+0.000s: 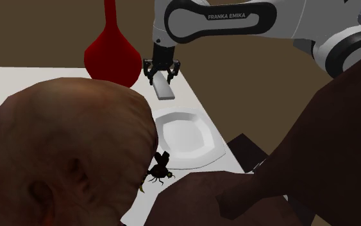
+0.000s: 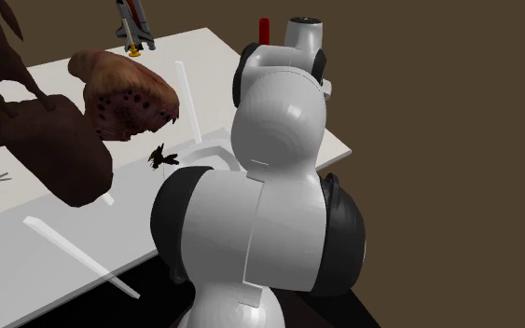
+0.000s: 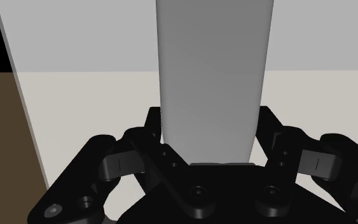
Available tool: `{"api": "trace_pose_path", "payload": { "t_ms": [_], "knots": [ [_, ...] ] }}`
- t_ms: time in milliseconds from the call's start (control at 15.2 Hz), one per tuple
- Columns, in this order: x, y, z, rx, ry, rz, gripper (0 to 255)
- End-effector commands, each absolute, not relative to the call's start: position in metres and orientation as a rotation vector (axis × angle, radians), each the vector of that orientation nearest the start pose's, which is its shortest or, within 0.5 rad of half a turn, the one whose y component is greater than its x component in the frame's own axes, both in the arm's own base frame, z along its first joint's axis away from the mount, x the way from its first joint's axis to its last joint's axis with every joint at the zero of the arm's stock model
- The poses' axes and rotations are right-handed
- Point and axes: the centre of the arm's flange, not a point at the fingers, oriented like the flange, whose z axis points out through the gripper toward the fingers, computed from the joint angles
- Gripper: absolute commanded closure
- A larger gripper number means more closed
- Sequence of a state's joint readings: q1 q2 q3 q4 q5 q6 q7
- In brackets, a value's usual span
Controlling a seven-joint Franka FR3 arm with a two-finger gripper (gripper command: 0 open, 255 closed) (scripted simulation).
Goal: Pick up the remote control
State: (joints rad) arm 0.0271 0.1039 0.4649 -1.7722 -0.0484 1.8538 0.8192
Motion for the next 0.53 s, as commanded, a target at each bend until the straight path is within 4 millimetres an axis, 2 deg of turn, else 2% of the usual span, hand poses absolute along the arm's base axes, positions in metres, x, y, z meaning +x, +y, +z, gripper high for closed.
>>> {"api": "trace_pose_path", "payload": {
  "t_ms": [0,264,462],
  "knots": [
    [0.526,0.267,0.499,-3.109,0.494,0.014,255],
    [0.526,0.267,0.499,-3.109,0.494,0.014,255],
    [0.526,0.267,0.515,-3.109,0.494,0.014,255]
  ]
}}
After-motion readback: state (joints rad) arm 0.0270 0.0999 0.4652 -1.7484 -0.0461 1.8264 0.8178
